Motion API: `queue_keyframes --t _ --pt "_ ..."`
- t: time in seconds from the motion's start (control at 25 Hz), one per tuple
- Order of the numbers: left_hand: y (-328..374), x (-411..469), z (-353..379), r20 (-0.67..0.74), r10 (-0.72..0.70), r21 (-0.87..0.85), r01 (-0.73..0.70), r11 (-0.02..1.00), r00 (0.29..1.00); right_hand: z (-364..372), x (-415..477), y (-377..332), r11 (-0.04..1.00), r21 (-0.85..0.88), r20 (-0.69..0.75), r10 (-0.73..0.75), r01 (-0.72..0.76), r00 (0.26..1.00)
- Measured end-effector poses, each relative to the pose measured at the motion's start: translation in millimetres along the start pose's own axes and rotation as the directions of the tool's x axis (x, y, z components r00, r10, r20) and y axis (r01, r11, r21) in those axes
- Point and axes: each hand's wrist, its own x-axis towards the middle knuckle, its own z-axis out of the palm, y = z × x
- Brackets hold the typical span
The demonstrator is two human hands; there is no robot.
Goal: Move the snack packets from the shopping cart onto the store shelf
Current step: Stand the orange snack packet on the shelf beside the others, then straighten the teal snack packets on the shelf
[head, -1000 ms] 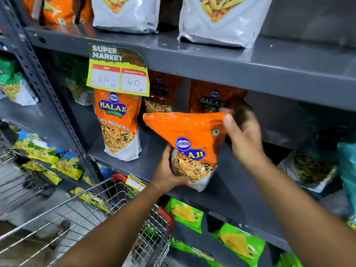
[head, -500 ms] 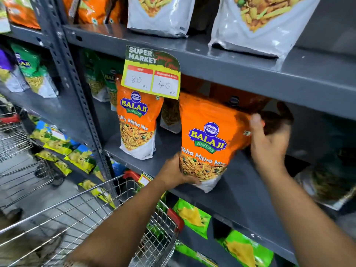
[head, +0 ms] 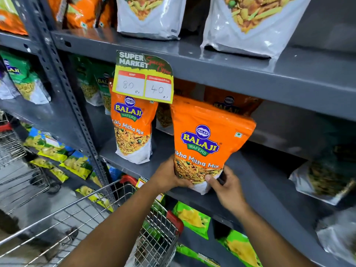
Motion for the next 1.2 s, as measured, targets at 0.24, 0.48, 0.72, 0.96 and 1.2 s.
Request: queue_keyframes --t 0.24,0.48,0.72,0.96,1.2 --pt "19.5 -40.8 21.7 -0.417 0.23 0.14 -0.188 0.972 0.879 -16.5 -27.5 -29.7 0.992 -0.119 -0.051 -0.048 0.042 0.998" --pt "96.0 -90.1 186.6 0.08 0.414 -0.084 -0.408 0.909 0.907 -154.7 -52.7 -121.0 0.51 -0.771 0.015 -0.584 0.381 0.812" --pt "186.6 -35.2 310.0 0.432 0.342 -0.255 -0.251 0.934 0.835 -290.6 -58.4 -157.3 0.171 -0.971 -0.177 -0.027 -0.17 0.984" --pt "171.4 -36.0 325.7 0.186 0.248 -0.137 -0.225 0.965 0.951 -300.7 -82.1 -142.1 0.363 -0.931 -0.234 -0.518 -0.036 0.823" --pt "157.0 -39.4 308.7 0.113 0.114 0.007 -0.116 0.993 0.987 -344.5 -98.1 -141.6 0.397 -0.909 -0.301 -0.414 -0.127 0.859"
